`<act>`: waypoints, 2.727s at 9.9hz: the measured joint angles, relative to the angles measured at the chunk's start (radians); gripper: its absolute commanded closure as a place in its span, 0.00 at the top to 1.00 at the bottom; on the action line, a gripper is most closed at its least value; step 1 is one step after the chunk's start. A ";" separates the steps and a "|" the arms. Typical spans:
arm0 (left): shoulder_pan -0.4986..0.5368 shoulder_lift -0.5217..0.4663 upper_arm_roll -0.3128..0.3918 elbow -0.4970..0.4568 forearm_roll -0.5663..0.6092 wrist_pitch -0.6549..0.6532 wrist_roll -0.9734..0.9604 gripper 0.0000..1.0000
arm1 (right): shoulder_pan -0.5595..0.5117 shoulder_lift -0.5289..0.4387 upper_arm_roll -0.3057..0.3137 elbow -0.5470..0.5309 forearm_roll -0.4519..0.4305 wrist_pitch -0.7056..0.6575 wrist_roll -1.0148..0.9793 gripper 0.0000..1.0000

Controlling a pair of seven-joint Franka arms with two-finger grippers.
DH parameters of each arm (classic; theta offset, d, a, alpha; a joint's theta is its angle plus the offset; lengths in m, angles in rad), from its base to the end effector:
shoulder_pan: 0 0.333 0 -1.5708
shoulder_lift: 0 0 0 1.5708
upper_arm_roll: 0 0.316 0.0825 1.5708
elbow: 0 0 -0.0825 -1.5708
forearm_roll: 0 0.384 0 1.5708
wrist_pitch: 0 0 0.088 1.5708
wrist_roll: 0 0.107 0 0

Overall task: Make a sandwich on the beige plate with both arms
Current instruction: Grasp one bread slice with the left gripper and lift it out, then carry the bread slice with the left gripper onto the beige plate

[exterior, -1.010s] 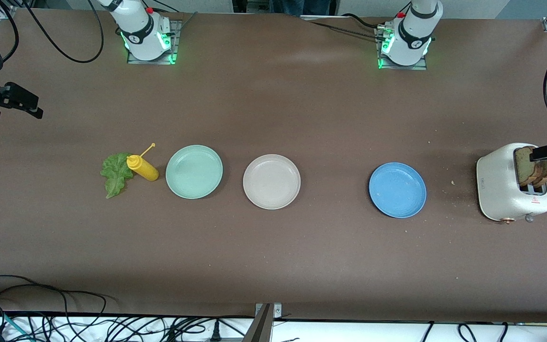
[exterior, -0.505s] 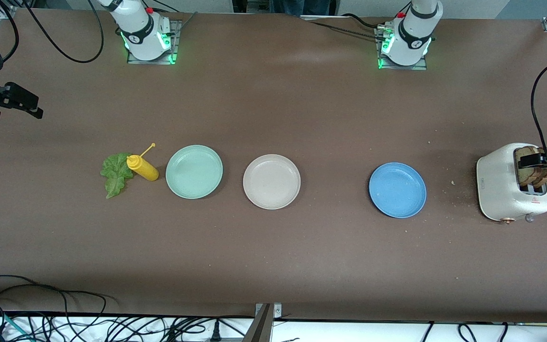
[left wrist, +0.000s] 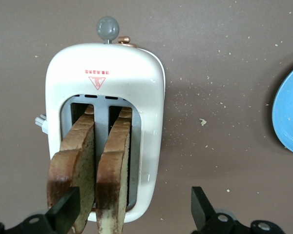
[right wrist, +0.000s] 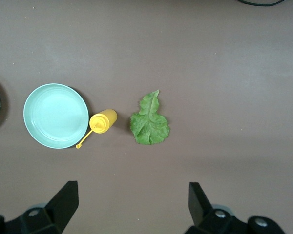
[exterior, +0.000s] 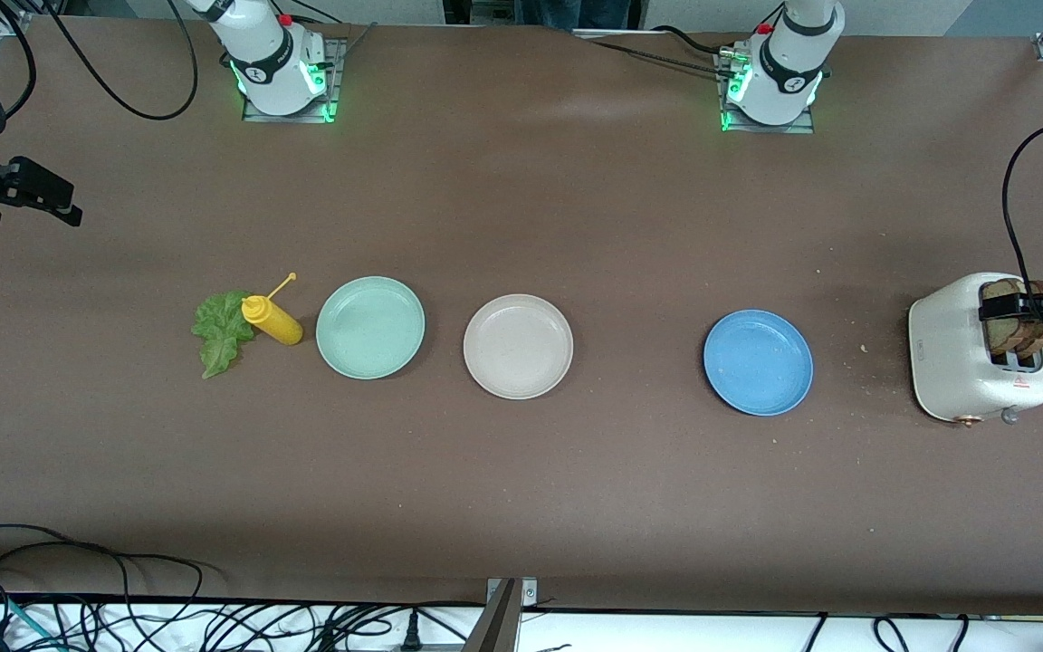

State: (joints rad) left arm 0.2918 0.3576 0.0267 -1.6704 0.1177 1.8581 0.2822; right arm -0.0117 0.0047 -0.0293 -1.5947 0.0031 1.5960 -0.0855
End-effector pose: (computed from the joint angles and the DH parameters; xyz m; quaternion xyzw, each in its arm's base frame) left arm 0.6033 0.2069 0.3849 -0.9946 0.0038 0.0985 0.0318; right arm 0.5574 -0.0225 0.6128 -0.9998 -0.0222 0.0016 0.0016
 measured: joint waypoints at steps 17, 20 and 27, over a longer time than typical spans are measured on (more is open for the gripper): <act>0.031 -0.068 -0.015 0.009 0.000 -0.030 0.097 0.00 | 0.000 0.000 0.000 0.000 0.000 0.001 0.000 1.00; 0.005 -0.081 -0.029 0.100 0.000 -0.102 0.097 0.00 | 0.000 0.000 0.000 0.000 0.000 0.001 0.000 1.00; -0.166 -0.005 -0.107 0.132 -0.498 -0.235 0.078 0.00 | 0.000 0.000 0.000 0.000 0.000 0.001 0.000 1.00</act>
State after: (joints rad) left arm 0.1258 0.3522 -0.0801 -1.5387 -0.3806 1.6235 0.3603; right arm -0.0118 0.0047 -0.0297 -1.5944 0.0030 1.5972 -0.0855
